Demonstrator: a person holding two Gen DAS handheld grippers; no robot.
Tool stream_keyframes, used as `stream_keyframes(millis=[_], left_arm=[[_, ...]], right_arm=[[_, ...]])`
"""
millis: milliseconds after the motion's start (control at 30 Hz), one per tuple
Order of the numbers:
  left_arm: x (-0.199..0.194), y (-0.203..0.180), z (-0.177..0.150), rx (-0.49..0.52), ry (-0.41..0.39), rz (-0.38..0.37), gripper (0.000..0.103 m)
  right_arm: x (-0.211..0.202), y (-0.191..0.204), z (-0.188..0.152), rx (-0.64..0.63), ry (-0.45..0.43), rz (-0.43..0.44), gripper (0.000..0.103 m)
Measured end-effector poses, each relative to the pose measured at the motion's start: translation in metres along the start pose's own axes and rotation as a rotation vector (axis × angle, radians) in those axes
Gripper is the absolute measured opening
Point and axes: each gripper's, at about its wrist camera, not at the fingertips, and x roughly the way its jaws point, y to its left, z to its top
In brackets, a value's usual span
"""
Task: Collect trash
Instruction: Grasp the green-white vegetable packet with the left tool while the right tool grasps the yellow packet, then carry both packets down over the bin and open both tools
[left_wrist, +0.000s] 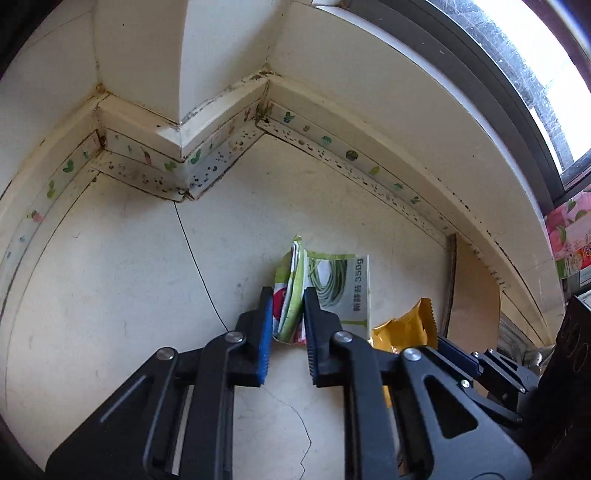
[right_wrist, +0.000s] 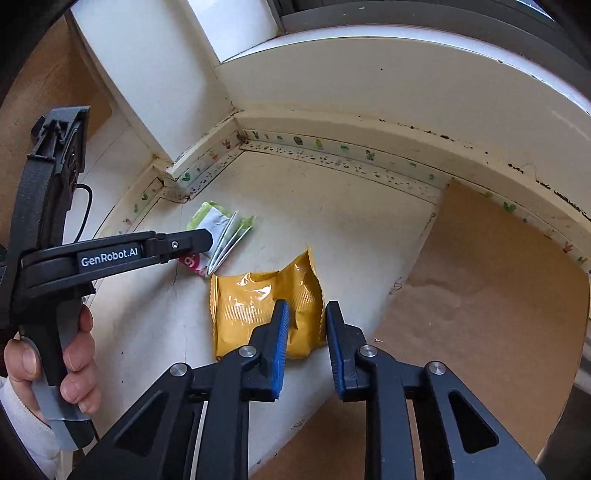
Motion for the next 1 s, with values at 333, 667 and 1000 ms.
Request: stream_keyframes(millis=[333, 667, 1000], left_arm=[[-0.039, -0.007, -0.03, 0.029, -0.035, 0.086, 0.005], [-0.144, -0.014, -0.087, 0.118, -0.086, 0.094, 0.005], [-0.249, -0.015, -0.178, 0.219, -0.119, 0.096, 0.005]], right_arm=[[-0.041, 0.013, -0.014, -0.006, -0.041, 0.035, 0.015], [-0.111, 0.05, -0.051, -0.03, -0.097, 0.073, 0.015], [-0.205, 0.108, -0.123, -0.062, -0.177, 0.075, 0.015]])
